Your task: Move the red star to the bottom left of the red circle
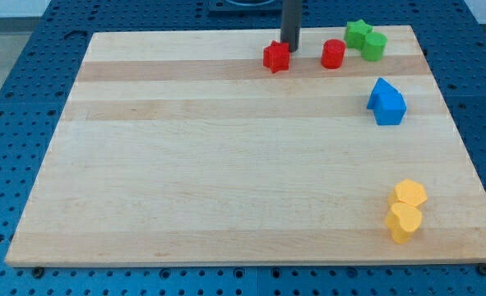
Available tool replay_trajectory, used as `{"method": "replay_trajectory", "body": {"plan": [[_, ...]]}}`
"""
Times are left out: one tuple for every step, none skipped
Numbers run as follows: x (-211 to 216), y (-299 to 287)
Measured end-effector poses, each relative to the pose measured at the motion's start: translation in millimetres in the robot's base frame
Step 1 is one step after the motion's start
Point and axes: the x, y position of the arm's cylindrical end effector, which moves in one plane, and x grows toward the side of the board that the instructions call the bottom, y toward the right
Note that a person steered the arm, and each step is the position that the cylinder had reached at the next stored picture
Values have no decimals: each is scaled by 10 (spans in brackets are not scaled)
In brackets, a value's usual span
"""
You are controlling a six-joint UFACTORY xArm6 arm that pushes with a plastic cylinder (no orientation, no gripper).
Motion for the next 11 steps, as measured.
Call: {"method": "replay_trajectory", "body": {"plan": [[-107,-413],[-130,-749],[-44,-684],[124,-243],[216,106],[216,-171],[268,-397],[421,-226],[484,231],[485,440],[485,68]]}}
